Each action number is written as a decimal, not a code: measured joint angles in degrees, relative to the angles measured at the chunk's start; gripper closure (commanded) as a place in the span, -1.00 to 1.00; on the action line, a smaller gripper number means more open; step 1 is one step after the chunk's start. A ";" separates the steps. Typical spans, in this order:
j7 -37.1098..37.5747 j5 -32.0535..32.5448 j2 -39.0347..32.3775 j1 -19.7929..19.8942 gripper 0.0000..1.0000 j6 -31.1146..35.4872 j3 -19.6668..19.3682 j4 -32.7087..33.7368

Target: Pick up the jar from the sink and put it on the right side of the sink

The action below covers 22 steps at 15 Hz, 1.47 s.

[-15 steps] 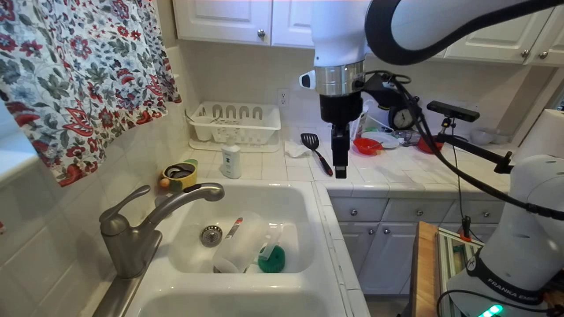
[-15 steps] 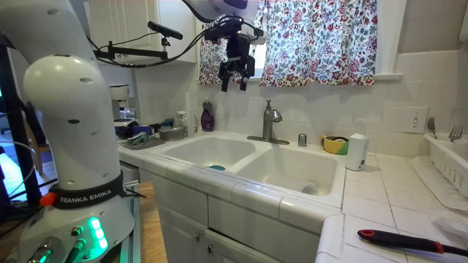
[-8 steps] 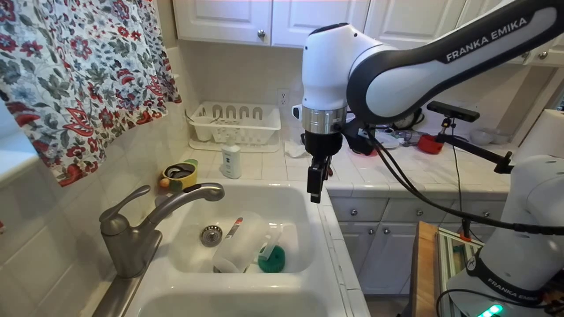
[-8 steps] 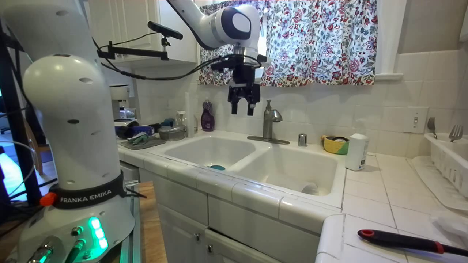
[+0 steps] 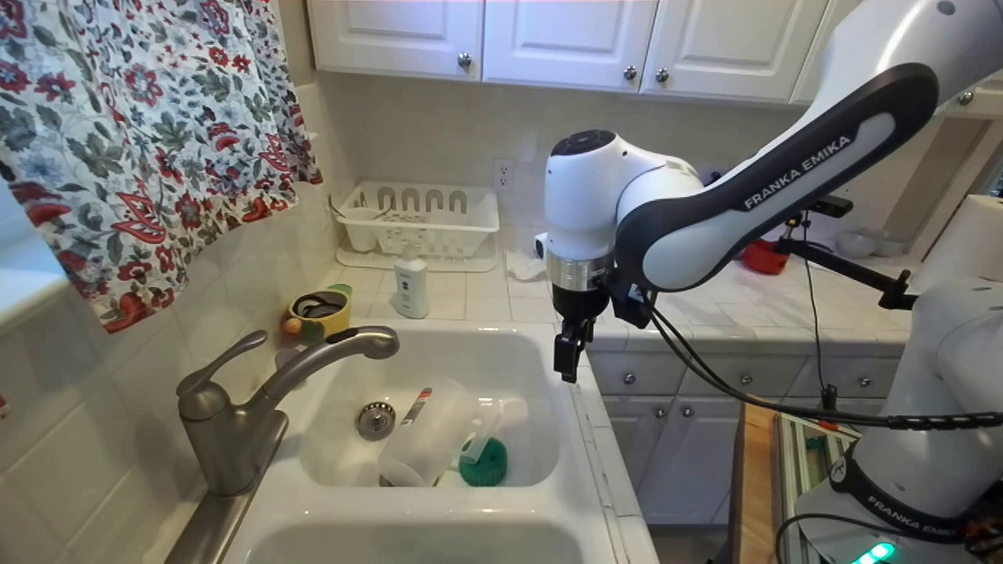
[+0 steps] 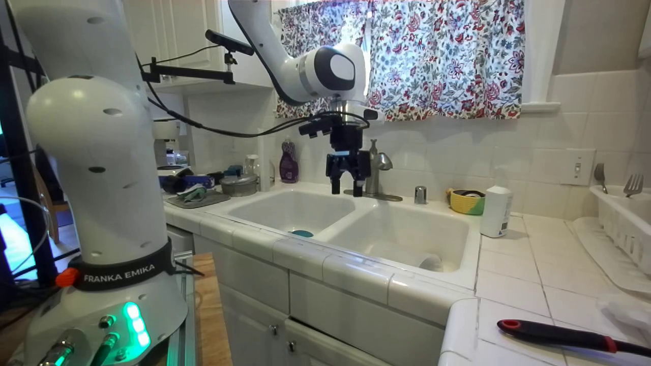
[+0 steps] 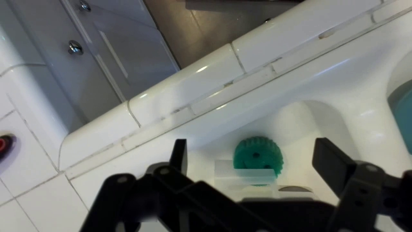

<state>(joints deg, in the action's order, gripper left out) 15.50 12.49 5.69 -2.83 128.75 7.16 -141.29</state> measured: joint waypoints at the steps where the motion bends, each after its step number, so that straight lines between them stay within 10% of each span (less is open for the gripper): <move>1: 1.20 0.72 -0.79 0.47 -1.00 0.01 -0.31 -0.03; 22: -2.65 0.98 -8.57 0.92 -1.00 3.12 -3.50 2.96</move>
<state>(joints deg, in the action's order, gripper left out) 12.85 13.47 -2.88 -1.92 131.87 3.66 -138.33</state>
